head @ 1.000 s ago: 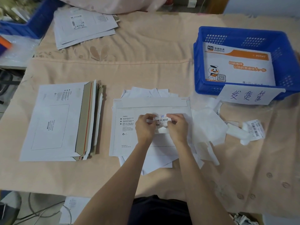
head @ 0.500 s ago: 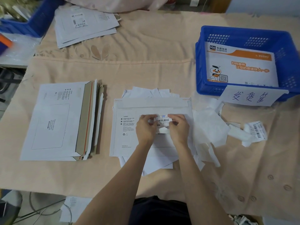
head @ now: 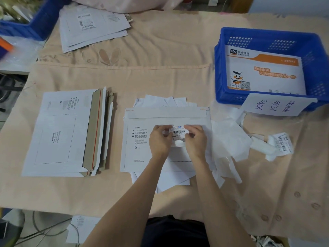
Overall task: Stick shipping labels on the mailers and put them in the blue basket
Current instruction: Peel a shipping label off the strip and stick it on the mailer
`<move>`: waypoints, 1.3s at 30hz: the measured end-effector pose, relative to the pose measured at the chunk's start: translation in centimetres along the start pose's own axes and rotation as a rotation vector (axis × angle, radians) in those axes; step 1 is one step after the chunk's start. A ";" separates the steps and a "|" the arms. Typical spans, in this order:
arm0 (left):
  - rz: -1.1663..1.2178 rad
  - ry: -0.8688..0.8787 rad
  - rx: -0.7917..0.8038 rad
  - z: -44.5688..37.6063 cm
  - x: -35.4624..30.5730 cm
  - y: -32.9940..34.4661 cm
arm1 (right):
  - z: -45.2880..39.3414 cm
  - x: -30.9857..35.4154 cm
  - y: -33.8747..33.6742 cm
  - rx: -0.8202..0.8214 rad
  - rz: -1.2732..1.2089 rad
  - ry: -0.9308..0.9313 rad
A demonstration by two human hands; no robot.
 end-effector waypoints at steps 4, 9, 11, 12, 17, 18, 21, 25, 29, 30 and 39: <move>-0.025 -0.005 0.012 0.0 0.0 0.1 | 0.1 -0.2 0.1 0.019 0.041 0.004; -0.111 0.006 0.029 -0.1 -0.1 0.1 | 0.2 -0.2 0.4 0.063 0.151 -0.029; -0.191 0.023 0.035 -0.2 -0.3 0.1 | 0.4 0.0 0.6 0.079 0.252 -0.065; -0.235 0.032 0.037 -0.2 -0.4 0.1 | 0.4 0.0 0.7 0.079 0.301 -0.085; -0.352 0.073 0.059 -0.4 -0.8 0.2 | 0.8 0.5 0.9 0.063 0.449 -0.145; -0.414 0.088 0.068 -0.4 -0.9 0.1 | 1.0 0.6 0.8 0.047 0.525 -0.156; -0.621 0.151 0.080 -0.2 -1.2 -0.1 | 1.2 0.7 0.1 -0.007 0.660 -0.128; -0.723 0.159 0.098 0.6 -0.7 -0.5 | 1.4 0.8 0.2 -0.021 0.663 -0.088; -0.751 0.154 0.099 0.8 -0.4 -0.9 | 1.3 1.0 0.0 -0.034 0.606 -0.034; -0.727 0.138 0.118 0.6 -0.3 -0.8 | 1.1 1.0 -0.2 -0.027 0.576 -0.029; -0.530 -0.007 0.366 0.6 0.6 -0.9 | 1.6 -0.1 -2.5 0.090 0.222 0.226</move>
Point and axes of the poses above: each hand's wrist, its own z-axis away from the middle knuckle, its own y-axis out of the palm, x = y × z, the point moved 6 cm from there along -z, towards the middle knuckle, and after that the axes turned 12 degrees about -z, right-handed, at the moved point
